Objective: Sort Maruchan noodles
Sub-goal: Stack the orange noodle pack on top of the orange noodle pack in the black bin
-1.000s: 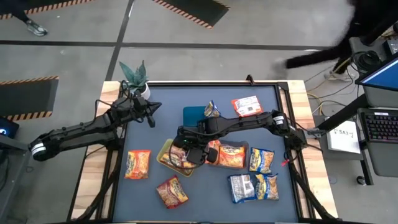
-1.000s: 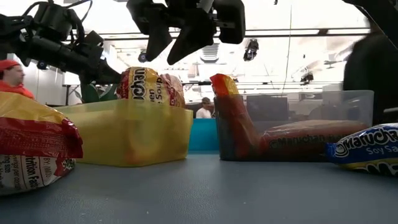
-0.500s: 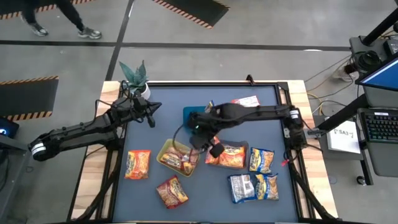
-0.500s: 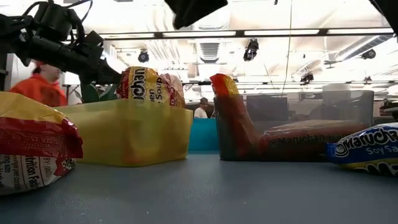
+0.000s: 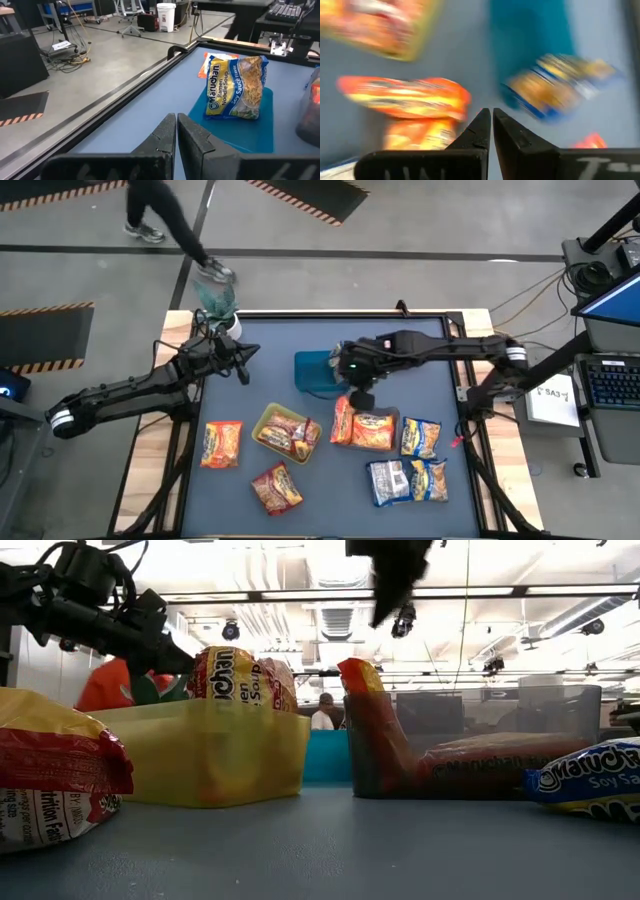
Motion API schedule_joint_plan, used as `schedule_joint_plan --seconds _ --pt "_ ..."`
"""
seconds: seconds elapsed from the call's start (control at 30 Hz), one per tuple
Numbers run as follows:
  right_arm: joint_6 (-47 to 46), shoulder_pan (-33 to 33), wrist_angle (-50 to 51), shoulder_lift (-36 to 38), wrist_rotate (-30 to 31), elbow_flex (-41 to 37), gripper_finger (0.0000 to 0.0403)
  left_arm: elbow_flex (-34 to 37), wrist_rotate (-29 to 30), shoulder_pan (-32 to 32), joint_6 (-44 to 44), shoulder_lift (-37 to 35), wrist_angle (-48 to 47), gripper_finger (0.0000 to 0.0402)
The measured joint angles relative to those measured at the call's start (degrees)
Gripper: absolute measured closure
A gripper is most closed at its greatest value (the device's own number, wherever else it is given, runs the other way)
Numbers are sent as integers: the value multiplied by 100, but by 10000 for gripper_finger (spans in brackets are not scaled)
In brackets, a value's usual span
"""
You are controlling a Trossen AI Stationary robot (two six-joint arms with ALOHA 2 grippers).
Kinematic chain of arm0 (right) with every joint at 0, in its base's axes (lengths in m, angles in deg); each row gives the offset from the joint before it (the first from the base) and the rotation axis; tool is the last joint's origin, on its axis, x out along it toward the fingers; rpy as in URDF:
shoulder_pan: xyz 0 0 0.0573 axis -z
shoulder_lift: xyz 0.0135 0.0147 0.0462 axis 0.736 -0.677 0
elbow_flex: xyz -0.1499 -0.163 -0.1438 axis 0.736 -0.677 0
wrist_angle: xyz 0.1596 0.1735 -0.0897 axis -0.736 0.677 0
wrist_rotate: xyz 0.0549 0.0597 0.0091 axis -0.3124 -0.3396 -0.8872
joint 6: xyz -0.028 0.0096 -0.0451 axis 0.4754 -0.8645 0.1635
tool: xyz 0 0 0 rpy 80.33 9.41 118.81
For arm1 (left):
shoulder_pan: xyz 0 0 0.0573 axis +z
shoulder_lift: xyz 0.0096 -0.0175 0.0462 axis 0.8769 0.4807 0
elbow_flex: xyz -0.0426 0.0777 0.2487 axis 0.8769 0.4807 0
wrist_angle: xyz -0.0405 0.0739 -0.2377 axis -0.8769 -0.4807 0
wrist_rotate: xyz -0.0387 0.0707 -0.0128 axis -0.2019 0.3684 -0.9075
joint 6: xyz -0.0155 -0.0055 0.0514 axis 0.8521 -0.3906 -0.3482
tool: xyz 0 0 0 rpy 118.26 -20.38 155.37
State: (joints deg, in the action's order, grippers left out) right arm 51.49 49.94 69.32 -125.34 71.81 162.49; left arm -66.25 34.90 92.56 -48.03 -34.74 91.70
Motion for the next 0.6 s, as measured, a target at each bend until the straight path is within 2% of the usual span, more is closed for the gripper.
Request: schedule_joint_plan --seconds 0.13,0.2,0.5,0.6 --pt "-1048 12 35 682 1477 -872 394 0 0 0 150 23 14 402" --pt "-1572 77 51 1038 1926 -1335 394 0 0 0 200 44 26 402" --pt "-3817 911 -216 2359 1956 -3464 394 -1 0 0 383 90 203 402" --pt "-4168 1304 -547 2567 1945 -4139 394 -1 0 0 439 97 360 402"
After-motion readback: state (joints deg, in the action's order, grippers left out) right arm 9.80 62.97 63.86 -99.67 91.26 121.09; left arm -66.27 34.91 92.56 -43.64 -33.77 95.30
